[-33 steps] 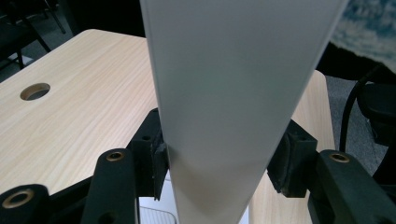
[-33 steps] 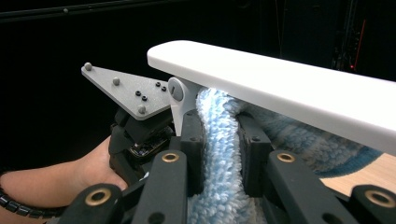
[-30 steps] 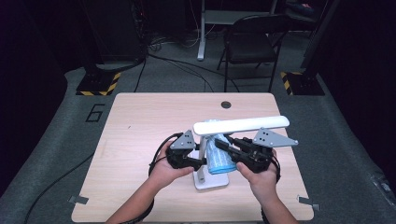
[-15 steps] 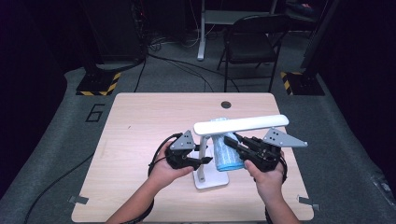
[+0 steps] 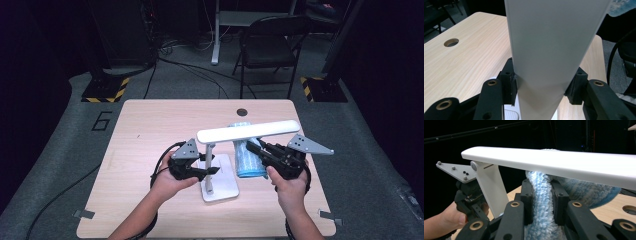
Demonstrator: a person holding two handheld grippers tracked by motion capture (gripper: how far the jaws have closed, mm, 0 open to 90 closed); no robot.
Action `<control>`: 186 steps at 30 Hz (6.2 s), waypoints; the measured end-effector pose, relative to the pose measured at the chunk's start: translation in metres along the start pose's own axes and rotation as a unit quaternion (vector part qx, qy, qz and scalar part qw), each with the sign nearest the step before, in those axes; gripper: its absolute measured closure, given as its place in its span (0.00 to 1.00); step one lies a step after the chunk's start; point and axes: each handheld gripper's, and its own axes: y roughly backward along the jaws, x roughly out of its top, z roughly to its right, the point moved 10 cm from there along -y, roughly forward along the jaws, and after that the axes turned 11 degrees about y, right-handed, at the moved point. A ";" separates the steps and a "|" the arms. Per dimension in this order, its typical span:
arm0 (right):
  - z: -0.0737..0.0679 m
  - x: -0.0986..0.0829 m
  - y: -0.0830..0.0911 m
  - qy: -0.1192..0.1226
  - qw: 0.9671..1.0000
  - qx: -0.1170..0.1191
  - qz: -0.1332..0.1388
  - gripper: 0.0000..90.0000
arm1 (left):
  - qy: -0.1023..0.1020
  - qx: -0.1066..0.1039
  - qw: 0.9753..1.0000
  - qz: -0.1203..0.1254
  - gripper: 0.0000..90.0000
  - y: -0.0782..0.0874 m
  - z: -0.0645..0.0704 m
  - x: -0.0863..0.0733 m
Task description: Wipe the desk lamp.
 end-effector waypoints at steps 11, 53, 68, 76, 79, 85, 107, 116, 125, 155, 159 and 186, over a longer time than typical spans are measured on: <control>-0.011 0.003 -0.010 0.006 1.000 0.014 -0.006 0.83 | 0.012 -0.005 1.000 0.001 0.57 0.000 0.002 0.006; -0.007 0.002 0.000 0.006 1.000 -0.013 0.010 0.83 | -0.004 0.008 1.000 0.009 0.58 0.003 0.007 0.024; -0.005 0.001 0.003 0.023 1.000 -0.019 0.004 0.83 | 0.000 0.009 1.000 0.010 0.58 0.003 0.007 0.024; 0.050 -0.011 0.039 -0.027 0.996 -0.084 0.007 0.83 | 0.001 0.008 1.000 0.011 0.58 0.003 0.007 0.024; 0.066 -0.014 0.050 -0.040 0.994 -0.103 0.007 0.83 | 0.000 0.010 1.000 0.009 0.58 0.004 0.007 0.023; 0.084 -0.016 0.060 -0.049 0.990 -0.129 0.004 0.83 | 0.001 0.008 1.000 0.012 0.58 0.003 0.007 0.023; 0.034 -0.006 0.033 -0.004 0.998 -0.064 0.001 0.83 | -0.001 0.009 1.000 0.014 0.58 0.004 0.007 0.023; 0.090 -0.019 0.068 -0.058 0.989 -0.132 0.011 0.83 | 0.001 0.006 1.000 0.013 0.58 0.003 0.007 0.023; 0.086 -0.016 0.064 -0.047 0.989 -0.137 0.006 0.83 | 0.002 0.005 1.000 0.013 0.58 0.005 0.006 0.022; 0.106 -0.025 0.082 -0.056 0.986 -0.158 0.007 0.83 | 0.003 0.004 1.000 0.015 0.58 0.002 0.007 0.023; 0.106 -0.027 0.082 -0.055 0.986 -0.160 0.007 0.83 | 0.004 -0.001 1.000 0.014 0.58 0.003 0.008 0.022; 0.093 0.026 0.099 0.007 0.988 -0.153 0.027 0.83 | 0.006 -0.038 0.999 0.028 0.58 0.031 -0.009 0.011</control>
